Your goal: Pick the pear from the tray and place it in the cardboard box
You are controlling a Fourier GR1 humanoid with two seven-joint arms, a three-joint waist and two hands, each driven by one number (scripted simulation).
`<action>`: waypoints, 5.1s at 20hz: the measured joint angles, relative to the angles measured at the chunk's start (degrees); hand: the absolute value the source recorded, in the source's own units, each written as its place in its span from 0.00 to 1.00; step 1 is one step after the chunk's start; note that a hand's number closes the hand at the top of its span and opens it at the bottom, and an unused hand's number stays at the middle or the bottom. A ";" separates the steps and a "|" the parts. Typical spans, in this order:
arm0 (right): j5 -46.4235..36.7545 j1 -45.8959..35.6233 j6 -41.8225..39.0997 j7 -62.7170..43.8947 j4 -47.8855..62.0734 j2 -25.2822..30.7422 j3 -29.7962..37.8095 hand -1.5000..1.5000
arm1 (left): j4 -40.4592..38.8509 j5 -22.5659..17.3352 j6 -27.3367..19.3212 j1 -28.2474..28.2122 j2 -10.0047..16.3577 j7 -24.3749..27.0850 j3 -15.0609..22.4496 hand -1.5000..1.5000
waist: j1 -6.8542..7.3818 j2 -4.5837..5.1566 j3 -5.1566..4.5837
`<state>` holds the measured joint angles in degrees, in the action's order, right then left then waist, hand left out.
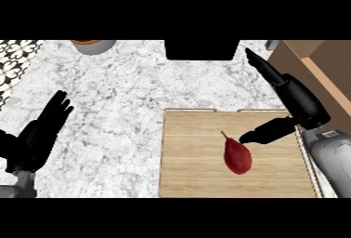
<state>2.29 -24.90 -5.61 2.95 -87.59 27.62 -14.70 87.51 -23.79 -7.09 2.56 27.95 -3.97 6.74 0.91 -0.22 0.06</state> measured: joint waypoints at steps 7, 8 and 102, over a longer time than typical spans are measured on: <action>-2.35 -0.66 -10.02 1.25 -7.50 7.70 -1.54 0.00 | 2.88 -1.99 -0.94 -1.36 -1.18 -2.69 -2.12 0.50 | -0.72 -0.10 -0.10; -4.12 -1.40 -11.31 -0.23 -8.24 9.16 -2.91 0.00 | 2.66 -2.36 -0.78 -0.99 -0.86 -3.00 -2.70 0.50 | -0.73 -0.10 -0.14; -62.50 -3.22 -44.15 -20.66 8.62 -12.16 -18.14 1.00 | 6.22 9.34 10.83 0.46 -13.18 -12.25 -16.58 0.50 | -0.65 0.08 -0.15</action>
<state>-60.22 -28.12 -49.76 -17.71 -78.97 15.46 -32.84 93.73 -14.45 3.74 3.01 14.77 -16.22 -9.84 0.26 -0.14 -0.09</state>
